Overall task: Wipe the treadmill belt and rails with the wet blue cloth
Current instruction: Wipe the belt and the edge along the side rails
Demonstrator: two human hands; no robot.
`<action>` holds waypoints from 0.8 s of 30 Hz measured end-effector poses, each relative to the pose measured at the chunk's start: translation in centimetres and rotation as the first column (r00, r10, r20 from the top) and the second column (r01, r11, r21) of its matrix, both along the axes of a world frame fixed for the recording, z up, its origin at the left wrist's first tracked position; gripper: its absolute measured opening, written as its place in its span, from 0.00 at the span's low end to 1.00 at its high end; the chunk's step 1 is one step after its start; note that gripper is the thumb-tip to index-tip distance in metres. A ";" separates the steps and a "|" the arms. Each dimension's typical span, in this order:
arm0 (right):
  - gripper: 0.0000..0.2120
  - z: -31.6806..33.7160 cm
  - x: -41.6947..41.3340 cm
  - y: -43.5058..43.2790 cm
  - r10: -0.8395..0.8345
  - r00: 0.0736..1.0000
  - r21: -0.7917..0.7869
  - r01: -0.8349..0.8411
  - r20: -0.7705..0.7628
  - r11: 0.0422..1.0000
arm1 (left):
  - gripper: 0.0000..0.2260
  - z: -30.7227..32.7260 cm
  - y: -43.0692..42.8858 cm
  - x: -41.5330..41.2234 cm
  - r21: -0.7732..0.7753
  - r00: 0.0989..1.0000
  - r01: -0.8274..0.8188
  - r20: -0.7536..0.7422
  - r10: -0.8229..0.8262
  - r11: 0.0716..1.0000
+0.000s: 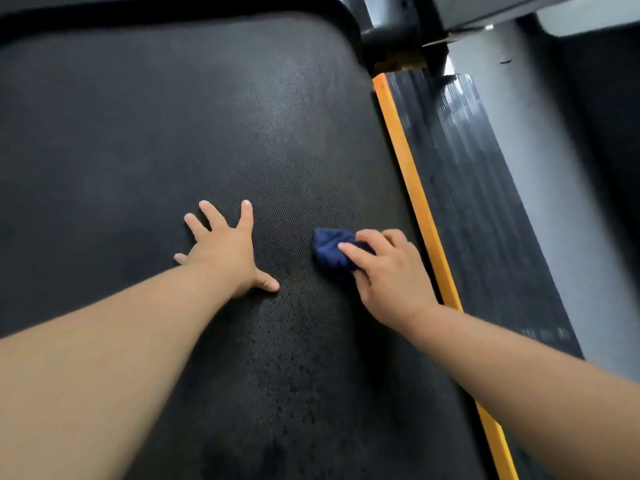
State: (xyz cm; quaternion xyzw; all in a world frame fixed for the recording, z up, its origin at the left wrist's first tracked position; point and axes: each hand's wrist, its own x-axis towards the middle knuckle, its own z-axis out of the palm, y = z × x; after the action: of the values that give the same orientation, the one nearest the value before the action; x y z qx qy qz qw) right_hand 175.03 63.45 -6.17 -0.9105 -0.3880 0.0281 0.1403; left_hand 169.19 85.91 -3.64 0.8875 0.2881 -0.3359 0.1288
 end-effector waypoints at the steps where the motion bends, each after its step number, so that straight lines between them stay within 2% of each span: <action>1: 0.17 -0.3 -0.4 -0.8 0.011 1.000 -0.007 -0.011 -0.003 1.000 | 0.63 -0.1 -0.1 -0.2 0.016 1.000 -0.007 0.006 0.006 1.000; 4: 0.14 -0.1 2.2 1.2 0.011 1.000 -0.006 -0.011 0.000 1.000 | 0.58 -0.3 -0.8 -0.6 0.023 0.999 0.024 0.047 -0.025 0.999; 8: 0.11 0.5 8.2 7.6 -0.168 0.984 -0.052 0.165 -0.056 0.985 | 0.57 0.5 -1.1 0.3 -0.070 0.993 -0.038 0.108 0.046 0.997; 10: 0.11 0.6 8.0 8.1 -0.230 0.970 -0.043 0.228 -0.082 0.973 | 0.57 0.6 -1.3 0.9 -0.081 0.997 -0.026 0.075 0.032 0.996; 13: 0.15 0.1 3.4 4.7 -0.152 0.988 0.063 0.153 -0.025 0.986 | 0.58 0.0 -1.3 0.8 -0.093 1.000 -0.029 -0.003 0.029 0.995; 15: 0.16 -0.2 1.1 2.5 -0.087 0.994 0.037 0.090 -0.062 0.995 | 0.58 -0.5 -1.6 0.9 -0.082 0.999 -0.050 -0.024 0.048 0.995; 17: 0.14 -0.2 2.7 2.8 -0.054 0.996 0.031 0.057 -0.067 0.998 | 0.59 -0.5 -1.8 1.4 -0.082 0.998 -0.055 -0.029 0.053 0.995; 19: 0.11 0.1 5.4 5.3 -0.098 0.995 0.038 0.099 -0.031 0.994 | 0.59 -0.3 -1.8 1.5 -0.089 0.998 -0.056 -0.036 0.052 0.994; 22: 0.11 0.5 9.0 9.0 -0.220 0.974 -0.018 0.219 -0.054 0.975 | 0.59 -0.3 -1.5 1.4 -0.088 0.999 -0.029 -0.036 0.026 0.996; 24: 0.12 0.5 8.4 8.5 -0.209 0.975 -0.039 0.207 -0.074 0.978 | 0.58 -0.2 -1.4 1.3 -0.084 0.999 -0.015 -0.045 0.011 0.996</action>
State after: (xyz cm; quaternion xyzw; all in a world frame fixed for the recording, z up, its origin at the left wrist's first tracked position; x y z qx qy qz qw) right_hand 183.48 71.91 -5.71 -0.9464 -0.2844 0.0546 0.1433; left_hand 170.54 84.48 -3.86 0.8716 0.2823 -0.3665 0.1620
